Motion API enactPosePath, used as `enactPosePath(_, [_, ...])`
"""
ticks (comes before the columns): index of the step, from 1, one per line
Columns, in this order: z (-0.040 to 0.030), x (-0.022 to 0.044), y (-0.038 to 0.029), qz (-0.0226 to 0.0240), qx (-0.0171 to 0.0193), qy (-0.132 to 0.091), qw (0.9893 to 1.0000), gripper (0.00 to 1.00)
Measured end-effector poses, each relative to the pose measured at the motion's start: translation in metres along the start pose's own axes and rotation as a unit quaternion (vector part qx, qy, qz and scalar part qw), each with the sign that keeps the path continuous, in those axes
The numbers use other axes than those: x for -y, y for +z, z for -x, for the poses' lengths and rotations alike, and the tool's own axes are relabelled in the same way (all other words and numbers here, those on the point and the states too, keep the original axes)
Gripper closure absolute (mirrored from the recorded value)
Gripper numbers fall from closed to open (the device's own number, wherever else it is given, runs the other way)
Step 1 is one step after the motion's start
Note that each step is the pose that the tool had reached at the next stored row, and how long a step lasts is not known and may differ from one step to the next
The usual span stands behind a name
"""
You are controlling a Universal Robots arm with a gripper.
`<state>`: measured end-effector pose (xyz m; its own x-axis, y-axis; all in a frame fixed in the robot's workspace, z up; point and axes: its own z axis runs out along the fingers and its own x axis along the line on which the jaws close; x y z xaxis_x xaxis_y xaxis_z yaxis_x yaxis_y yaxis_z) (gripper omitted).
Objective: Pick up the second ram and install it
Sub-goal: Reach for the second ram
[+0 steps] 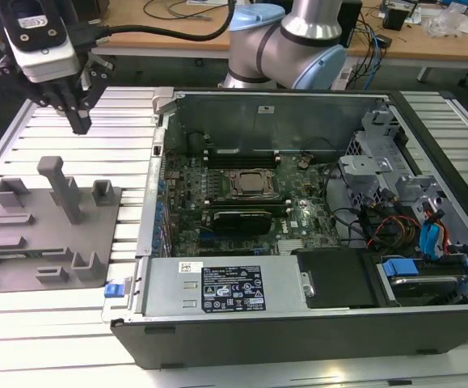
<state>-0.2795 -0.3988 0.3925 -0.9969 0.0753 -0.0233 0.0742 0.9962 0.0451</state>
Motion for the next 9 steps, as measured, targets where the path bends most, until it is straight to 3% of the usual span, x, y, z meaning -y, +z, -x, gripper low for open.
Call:
enactPosePath(5, [-0.0166,0.0012,-0.0003,0.0000,0.0000,0.000,1.0000,0.89])
enactPosePath(9, [-0.0260,0.0020,-0.0004,0.0000,0.0000,0.000,1.0000,0.89])
